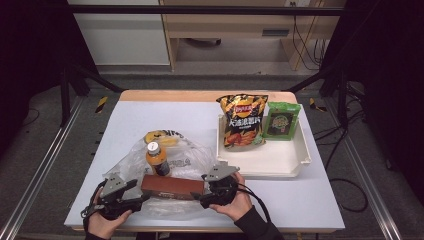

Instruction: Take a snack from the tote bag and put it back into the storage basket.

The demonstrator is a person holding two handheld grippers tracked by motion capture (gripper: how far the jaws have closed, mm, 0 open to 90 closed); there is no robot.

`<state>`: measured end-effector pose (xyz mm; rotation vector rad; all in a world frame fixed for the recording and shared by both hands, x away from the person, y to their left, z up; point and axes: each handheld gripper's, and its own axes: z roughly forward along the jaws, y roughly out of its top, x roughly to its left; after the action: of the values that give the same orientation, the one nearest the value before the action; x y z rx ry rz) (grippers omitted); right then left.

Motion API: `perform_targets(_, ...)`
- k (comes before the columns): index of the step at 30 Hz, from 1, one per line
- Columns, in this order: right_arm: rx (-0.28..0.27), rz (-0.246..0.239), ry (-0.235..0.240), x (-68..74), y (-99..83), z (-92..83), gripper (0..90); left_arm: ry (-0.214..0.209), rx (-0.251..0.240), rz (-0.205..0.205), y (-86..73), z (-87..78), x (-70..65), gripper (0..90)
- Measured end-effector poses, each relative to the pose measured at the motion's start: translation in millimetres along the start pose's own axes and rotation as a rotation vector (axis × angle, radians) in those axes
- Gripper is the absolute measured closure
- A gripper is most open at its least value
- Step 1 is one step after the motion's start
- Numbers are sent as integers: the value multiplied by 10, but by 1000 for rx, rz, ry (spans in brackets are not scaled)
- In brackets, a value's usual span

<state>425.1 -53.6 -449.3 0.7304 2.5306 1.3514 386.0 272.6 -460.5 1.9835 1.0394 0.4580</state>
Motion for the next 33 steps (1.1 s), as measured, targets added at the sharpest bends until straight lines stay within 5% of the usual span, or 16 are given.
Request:
perform_targets(10,36,-43,52,32,107,245,331,-2,28,21,-68,45,-17,314)
perform_targets(21,90,-95,55,51,129,306,294,-2,37,18,-83,80,-25,315)
perform_targets(33,154,-114,88,45,114,417,357,-4,37,19,-85,82,-16,314)
